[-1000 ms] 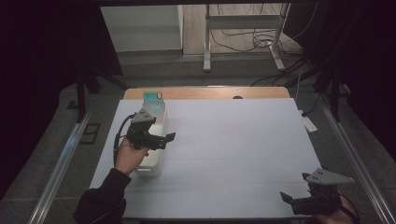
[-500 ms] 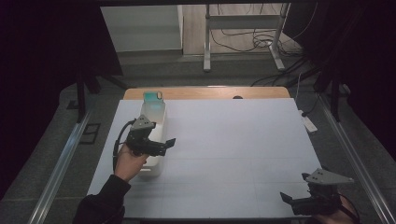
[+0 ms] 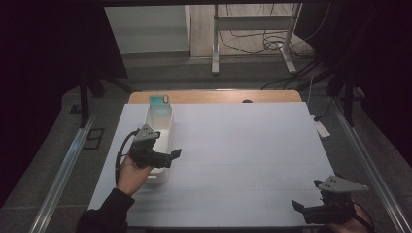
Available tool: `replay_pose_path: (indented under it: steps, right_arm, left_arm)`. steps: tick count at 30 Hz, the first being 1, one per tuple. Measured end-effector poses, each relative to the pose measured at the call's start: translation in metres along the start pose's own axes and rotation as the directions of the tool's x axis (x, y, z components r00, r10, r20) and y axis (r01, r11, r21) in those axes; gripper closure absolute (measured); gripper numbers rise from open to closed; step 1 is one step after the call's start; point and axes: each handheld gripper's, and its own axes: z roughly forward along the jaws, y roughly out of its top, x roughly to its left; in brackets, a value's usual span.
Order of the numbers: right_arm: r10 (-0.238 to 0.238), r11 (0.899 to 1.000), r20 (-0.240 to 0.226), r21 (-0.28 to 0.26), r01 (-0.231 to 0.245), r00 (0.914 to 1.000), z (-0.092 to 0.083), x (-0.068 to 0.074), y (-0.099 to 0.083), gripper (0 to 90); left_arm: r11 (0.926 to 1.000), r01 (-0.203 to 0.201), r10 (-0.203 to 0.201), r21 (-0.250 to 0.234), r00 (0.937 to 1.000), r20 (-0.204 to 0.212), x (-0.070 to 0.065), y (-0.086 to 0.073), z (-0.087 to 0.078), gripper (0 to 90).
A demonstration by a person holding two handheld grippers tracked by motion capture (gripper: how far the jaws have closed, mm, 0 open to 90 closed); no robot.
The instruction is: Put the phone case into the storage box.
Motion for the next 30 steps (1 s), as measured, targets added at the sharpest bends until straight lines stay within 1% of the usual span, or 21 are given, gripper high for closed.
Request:
replay_pose_path:
  steps: [8, 15, 23, 30]
  right_arm:
    - [-0.001, 1.0, 0.0, 0.002, 0.001, 1.0, 0.0, 0.0, 0.0, 0.0]
    - [0.0, 1.0, 0.0, 0.0, 0.0, 1.0, 0.0, 0.0, 0.0, 0.0]
    - [-0.002, 1.0, 0.0, 0.0, 0.002, 1.0, 0.0, 0.0, 0.0, 0.0]
    - [0.0, 1.0, 0.0, 0.003, 0.0, 1.0, 0.0, 0.0, 0.0, 0.0]
  left_arm:
    - [0.9999, 0.012, -0.012, -0.006, 0.9999, -0.007, -0.003, -0.006, -0.009, 0.1]
    - [0.9999, -0.002, 0.002, 0.012, 0.9997, -0.023, -0.008, -0.012, -0.015, 0.1]
    - [0.9999, 0.008, -0.008, 0.013, 0.9999, -0.015, -0.013, -0.021, -0.024, 0.2]
    - [0.9998, 0.018, -0.018, 0.013, 0.9997, -0.018, -0.014, -0.028, -0.032, 0.1]
